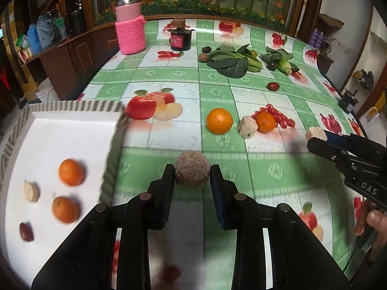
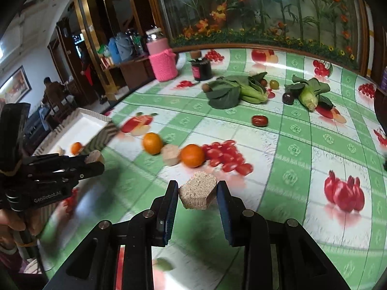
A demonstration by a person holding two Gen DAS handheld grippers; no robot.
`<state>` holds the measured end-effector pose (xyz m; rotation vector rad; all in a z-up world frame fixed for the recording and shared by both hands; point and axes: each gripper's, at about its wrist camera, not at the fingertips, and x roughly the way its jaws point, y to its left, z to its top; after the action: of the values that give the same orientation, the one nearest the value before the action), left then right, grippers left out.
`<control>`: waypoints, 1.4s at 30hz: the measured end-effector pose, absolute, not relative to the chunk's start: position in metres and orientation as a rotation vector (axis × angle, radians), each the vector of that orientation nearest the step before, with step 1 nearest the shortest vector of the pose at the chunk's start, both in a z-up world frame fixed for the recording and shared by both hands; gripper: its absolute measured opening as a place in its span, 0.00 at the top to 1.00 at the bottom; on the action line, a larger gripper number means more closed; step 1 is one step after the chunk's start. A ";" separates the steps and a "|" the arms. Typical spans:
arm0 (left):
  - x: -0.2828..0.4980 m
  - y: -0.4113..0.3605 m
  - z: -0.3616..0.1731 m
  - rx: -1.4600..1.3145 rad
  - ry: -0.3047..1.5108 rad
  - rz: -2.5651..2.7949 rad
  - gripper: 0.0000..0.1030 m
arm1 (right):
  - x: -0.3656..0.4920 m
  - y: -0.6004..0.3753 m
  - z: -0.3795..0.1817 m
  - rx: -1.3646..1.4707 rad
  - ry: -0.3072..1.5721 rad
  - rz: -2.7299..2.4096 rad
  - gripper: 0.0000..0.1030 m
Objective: Organize fruits
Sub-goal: 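Carry both pale pieces into the white tray and open both tools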
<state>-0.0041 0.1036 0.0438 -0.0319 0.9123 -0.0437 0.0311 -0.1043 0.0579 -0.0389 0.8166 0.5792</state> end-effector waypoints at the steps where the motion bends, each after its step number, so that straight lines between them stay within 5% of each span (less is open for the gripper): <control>1: -0.009 0.105 0.045 -0.026 0.904 -0.036 0.72 | 0.025 -0.102 0.059 -0.034 0.814 0.586 0.69; 42: -0.128 0.270 0.062 -0.085 0.735 0.376 0.72 | -0.070 0.093 0.083 -0.153 0.759 0.950 0.69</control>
<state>-0.1281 0.2696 0.0623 -0.0851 0.7353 0.3760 -0.0695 0.0926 0.0832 -0.1534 0.7594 0.9501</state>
